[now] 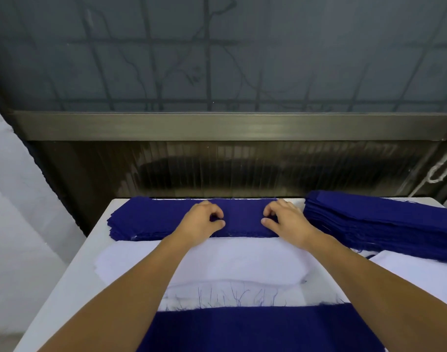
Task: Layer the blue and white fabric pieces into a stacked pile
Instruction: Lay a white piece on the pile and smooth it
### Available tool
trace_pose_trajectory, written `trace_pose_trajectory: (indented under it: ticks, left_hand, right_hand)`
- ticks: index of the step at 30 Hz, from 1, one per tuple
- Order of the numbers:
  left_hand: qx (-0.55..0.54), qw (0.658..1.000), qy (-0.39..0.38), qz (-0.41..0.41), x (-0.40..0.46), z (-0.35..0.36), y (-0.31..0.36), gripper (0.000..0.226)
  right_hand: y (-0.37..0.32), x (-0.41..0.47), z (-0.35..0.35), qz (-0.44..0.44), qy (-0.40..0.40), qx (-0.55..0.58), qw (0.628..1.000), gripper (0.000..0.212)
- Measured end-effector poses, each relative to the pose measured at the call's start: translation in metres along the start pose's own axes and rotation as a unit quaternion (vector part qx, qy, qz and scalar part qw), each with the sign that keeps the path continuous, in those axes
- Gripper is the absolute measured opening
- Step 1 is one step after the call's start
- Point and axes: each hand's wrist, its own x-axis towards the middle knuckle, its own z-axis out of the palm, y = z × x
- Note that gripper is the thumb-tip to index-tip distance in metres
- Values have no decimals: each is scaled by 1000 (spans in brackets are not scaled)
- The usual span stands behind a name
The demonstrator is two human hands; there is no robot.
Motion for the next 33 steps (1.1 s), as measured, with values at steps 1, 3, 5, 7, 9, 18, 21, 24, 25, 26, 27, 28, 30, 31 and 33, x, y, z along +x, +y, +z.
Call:
trace_pose_trajectory:
  ticks: [1, 3, 5, 7, 9, 18, 21, 24, 25, 26, 27, 28, 30, 31, 33]
  left_hand:
    - [-1, 1000, -6, -2, 3, 1, -1, 17]
    - [-1, 1000, -12, -8, 8, 2, -1, 16]
    - [-8, 1000, -13, -19, 10, 3, 1, 16]
    - [-9, 1000, -11, -24, 11, 5, 3, 18]
    - [1, 1000, -10, -26, 11, 5, 5, 21]
    - [14, 998, -27, -51, 13, 3, 9, 33]
    - [23, 998, -30, -52, 16, 3, 8, 34]
    - [26, 999, -10, -39, 20, 6, 4, 16]
    - [31, 999, -2, -36, 21, 8, 3, 13]
    - [39, 999, 6, -36, 23, 9, 2, 15]
    - [46, 998, 12, -38, 24, 10, 2, 17]
    - [54, 998, 16, -40, 25, 11, 2, 18]
    - [67, 997, 25, -39, 27, 13, 2, 15]
    - [73, 996, 29, -37, 27, 14, 3, 11]
    - [86, 995, 36, -30, 26, 14, 3, 3]
  right_hand:
    - [2, 2, 1, -4, 2, 6, 1000, 9]
    - [3, 6, 1, -13, 0, 3, 1000, 6]
    - [3, 10, 1, -16, -7, -7, 1000, 4]
    - [2, 14, 0, -16, -17, -14, 1000, 5]
    - [1, 18, -2, -16, -26, -20, 999, 9]
    - [-4, 30, -12, 0, -77, -43, 996, 34]
    - [-5, 31, -12, 19, -73, -39, 996, 39]
    - [-6, 33, -11, 33, -69, -38, 996, 40]
    - [-6, 33, -10, 37, -66, -36, 996, 41]
    - [-6, 33, -9, 43, -65, -28, 997, 41]
    - [-7, 31, -8, 48, -65, -15, 997, 42]
    - [-9, 29, -7, 49, -64, -5, 997, 43]
    - [-15, 25, -5, 31, -54, -9, 998, 44]
    - [-19, 23, -3, 13, -48, -23, 999, 40]
    - [-24, 19, 0, -25, -32, -51, 998, 24]
